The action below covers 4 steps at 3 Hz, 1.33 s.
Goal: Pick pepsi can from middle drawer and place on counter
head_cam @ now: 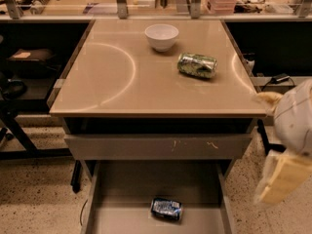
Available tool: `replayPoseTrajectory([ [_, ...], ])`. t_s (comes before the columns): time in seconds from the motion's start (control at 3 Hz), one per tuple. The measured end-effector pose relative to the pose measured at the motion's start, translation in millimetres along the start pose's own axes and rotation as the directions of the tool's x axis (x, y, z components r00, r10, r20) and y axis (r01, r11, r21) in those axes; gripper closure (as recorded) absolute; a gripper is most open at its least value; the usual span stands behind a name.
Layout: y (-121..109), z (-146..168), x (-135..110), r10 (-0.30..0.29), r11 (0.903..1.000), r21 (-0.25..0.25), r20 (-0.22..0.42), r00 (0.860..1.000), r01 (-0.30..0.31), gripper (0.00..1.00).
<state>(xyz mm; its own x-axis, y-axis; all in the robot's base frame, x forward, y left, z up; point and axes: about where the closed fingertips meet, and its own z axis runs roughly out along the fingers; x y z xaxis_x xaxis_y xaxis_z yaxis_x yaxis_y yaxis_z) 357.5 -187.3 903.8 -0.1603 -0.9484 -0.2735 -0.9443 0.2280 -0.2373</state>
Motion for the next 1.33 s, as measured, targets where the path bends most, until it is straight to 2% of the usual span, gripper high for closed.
replayPoseTrajectory([
  [0.33,35,53,4,-0.055,0.9985,-0.002,0.084,0.995,0.055,0.0],
  [0.67,71,138,26,-0.064,0.9955,-0.06,0.151,0.986,0.074,0.0],
  [1.0,92,230,59,-0.004,0.9943,-0.104,0.178,0.984,0.022,0.0],
  [1.33,93,230,59,-0.005,0.9941,-0.106,0.177,0.984,0.024,0.0],
])
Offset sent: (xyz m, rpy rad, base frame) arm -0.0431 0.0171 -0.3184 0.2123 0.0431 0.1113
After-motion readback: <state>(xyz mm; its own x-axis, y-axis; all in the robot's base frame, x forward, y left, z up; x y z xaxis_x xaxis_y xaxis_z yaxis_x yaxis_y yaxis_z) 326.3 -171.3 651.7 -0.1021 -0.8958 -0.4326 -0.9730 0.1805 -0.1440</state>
